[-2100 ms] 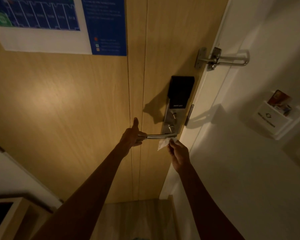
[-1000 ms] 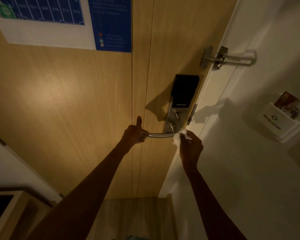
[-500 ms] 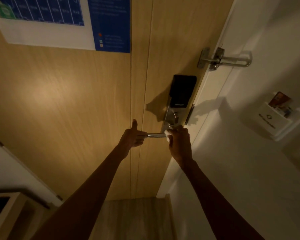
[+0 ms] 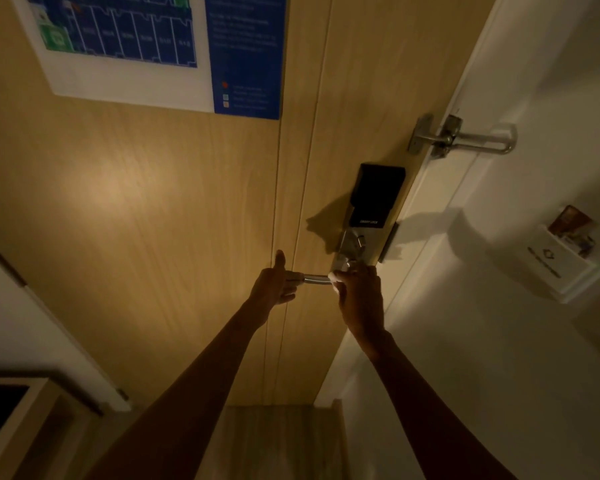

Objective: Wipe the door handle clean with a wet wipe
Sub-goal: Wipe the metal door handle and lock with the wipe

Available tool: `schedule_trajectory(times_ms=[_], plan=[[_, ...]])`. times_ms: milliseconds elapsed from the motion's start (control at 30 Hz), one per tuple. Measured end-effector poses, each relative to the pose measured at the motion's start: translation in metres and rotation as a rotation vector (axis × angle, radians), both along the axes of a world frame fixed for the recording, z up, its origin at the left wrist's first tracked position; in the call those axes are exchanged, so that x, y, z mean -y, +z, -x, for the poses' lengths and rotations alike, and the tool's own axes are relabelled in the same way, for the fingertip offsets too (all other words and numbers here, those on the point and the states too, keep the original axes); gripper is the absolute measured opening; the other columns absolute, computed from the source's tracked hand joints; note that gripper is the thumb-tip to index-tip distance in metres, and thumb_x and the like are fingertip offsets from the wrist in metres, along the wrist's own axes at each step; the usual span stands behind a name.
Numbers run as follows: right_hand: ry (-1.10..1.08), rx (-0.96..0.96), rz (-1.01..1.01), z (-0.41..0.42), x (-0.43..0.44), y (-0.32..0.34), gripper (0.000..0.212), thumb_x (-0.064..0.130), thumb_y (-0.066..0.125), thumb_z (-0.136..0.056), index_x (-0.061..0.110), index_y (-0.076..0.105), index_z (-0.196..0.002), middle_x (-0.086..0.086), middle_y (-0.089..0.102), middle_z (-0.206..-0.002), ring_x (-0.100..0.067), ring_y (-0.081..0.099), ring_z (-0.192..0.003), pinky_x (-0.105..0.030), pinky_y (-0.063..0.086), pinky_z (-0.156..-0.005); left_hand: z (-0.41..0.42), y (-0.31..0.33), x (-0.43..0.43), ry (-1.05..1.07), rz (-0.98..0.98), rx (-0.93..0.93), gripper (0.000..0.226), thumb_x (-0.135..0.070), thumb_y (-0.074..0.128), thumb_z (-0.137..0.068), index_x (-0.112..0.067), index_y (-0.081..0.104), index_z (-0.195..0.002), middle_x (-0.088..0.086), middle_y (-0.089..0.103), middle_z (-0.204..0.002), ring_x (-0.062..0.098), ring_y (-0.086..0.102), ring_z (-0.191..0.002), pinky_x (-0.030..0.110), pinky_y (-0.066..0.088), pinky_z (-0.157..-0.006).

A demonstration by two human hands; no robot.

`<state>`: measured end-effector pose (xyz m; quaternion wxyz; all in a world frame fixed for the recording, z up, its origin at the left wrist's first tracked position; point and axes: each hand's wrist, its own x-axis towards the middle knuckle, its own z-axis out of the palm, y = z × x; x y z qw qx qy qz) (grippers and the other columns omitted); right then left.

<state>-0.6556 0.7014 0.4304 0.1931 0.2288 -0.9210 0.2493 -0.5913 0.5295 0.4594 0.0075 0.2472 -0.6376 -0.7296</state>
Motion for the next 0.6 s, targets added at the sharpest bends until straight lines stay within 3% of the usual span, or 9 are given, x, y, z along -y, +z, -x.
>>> schedule_trajectory(times_ms=[133, 333, 500, 600], plan=[[0.140, -0.047, -0.029, -0.019, 0.028, -0.001, 0.023, 0.019, 0.070, -0.087, 0.021, 0.069, -0.110, -0.003, 0.063, -0.109, -0.021, 0.057, -0.109, -0.033, 0.051, -0.092, -0.001, 0.003, 0.000, -0.016, 0.010, 0.007, 0.071, -0.060, 0.024, -0.095, -0.008, 0.071, -0.100, 0.003, 0.072, -0.091, 0.017, 0.065, -0.085, 0.030, 0.052, -0.084], [0.013, -0.023, 0.007, -0.001, -0.010, -0.002, 0.025, 0.018, 0.073, -0.083, 0.019, 0.070, -0.108, -0.007, 0.064, -0.121, -0.025, 0.058, -0.111, -0.036, 0.053, -0.088, 0.005, 0.004, -0.002, 0.023, -0.034, 0.025, 0.072, -0.062, 0.027, -0.093, -0.005, 0.072, -0.089, 0.009, 0.071, -0.083, 0.015, 0.057, -0.067, 0.024, 0.046, -0.066], [0.102, -0.037, 0.000, -0.014, 0.017, -0.009, 0.027, 0.016, 0.070, -0.087, 0.019, 0.068, -0.113, -0.008, 0.063, -0.119, -0.025, 0.058, -0.114, -0.035, 0.052, -0.094, 0.003, 0.004, -0.005, 0.047, -0.031, 0.015, 0.072, -0.062, 0.028, -0.093, -0.006, 0.073, -0.088, 0.006, 0.072, -0.079, 0.016, 0.059, -0.069, 0.023, 0.044, -0.063], [0.106, -0.040, -0.044, -0.003, 0.001, -0.012, 0.029, 0.018, 0.068, -0.087, 0.022, 0.066, -0.116, -0.009, 0.058, -0.129, -0.026, 0.053, -0.121, -0.036, 0.051, -0.096, 0.005, 0.007, -0.006, 0.061, -0.015, 0.035, 0.076, -0.061, 0.027, -0.094, 0.000, 0.072, -0.097, 0.009, 0.071, -0.081, 0.017, 0.061, -0.070, 0.023, 0.047, -0.063]])
